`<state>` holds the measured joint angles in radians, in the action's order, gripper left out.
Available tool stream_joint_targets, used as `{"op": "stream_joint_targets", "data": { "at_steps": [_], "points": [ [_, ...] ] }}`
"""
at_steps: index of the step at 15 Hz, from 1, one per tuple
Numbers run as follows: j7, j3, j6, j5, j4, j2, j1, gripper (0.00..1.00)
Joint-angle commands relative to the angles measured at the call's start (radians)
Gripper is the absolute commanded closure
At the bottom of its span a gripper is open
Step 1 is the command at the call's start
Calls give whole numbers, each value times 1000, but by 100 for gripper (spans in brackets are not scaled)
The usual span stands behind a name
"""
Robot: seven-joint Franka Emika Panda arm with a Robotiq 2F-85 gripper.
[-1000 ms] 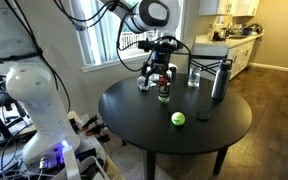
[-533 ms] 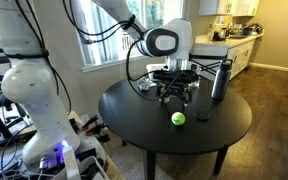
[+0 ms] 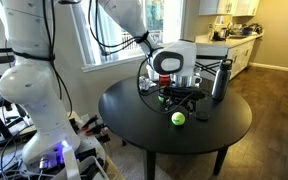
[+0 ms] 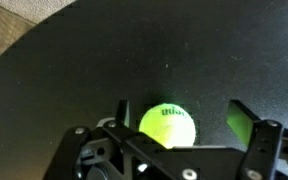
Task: Put the green ball in the container
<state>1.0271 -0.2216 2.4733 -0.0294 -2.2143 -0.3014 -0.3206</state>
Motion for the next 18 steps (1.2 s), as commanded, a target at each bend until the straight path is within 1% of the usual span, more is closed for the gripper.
{"op": "stream_joint_targets", "data": {
  "at_steps": [1,4,9,15,18],
  "points": [
    [48,58,22,-33,79,-95,-39,0],
    [40,84,16,-15,120,-148,-52,0],
    [42,106,20,-6,145,-195,-77,0],
    [72,131,15,-18,152,-207,-109,0],
    [91,144,34,-20,143,-205,-115,0]
  ]
}}
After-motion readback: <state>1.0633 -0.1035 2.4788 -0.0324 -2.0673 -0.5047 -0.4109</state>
